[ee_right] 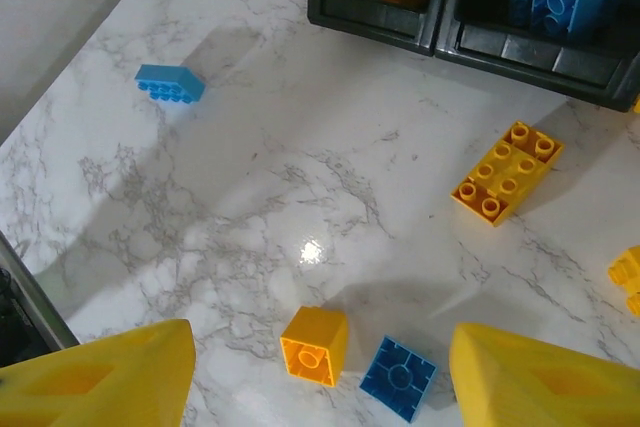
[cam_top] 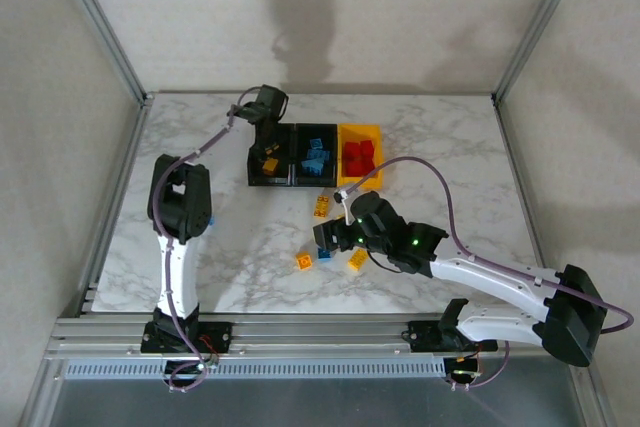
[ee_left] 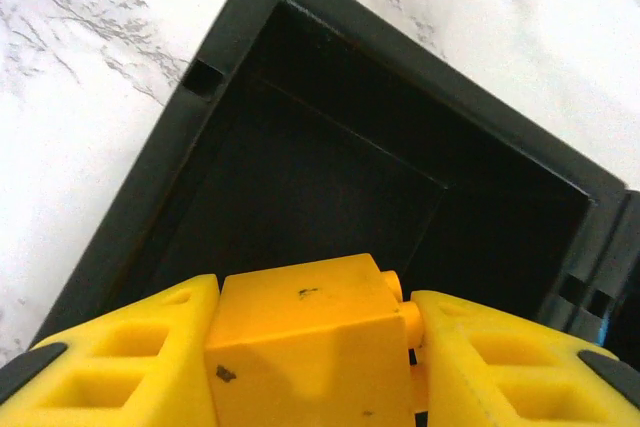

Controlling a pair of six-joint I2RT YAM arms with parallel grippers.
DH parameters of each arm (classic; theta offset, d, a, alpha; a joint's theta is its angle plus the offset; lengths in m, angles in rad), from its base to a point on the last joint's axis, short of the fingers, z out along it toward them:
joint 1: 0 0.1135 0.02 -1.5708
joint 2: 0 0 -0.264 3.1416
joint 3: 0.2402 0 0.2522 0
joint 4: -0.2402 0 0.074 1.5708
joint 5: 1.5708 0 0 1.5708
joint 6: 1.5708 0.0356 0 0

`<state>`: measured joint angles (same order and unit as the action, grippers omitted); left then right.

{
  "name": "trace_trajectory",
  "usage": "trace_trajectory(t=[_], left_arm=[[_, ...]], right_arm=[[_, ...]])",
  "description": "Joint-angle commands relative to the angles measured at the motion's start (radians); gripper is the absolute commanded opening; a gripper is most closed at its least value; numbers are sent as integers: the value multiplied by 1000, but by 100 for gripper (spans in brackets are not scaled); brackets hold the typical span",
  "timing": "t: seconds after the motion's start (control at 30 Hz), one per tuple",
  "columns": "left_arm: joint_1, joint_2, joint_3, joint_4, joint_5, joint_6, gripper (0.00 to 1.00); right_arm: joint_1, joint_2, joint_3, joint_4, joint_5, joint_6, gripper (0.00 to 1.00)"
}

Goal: Sort the legos into containers by color
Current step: Place the lego in the container.

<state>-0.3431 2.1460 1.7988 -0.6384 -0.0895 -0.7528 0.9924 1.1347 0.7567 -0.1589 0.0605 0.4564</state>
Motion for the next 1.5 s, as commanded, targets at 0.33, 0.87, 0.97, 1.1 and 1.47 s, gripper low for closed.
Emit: trace_trajectory(t=[0.33, 0.87, 0.97, 1.1, 1.47], left_arm=[[10, 76, 96, -70, 21, 35, 46], [8, -7, 70, -62, 31, 51, 62], [8, -24, 66, -60, 41, 51, 63], [2, -72, 46, -51, 67, 54, 62], [-62, -348, -240, 74, 240, 125, 62]], right_arm=[[-30, -13, 6, -31, 21, -4, 68], [-41, -49, 16, -55, 30, -12, 68], [-41, -57, 18, -61, 33, -11, 68], [-41, -73, 24, -75, 43, -6, 68], [-52, -110, -13, -35, -18, 36, 69]])
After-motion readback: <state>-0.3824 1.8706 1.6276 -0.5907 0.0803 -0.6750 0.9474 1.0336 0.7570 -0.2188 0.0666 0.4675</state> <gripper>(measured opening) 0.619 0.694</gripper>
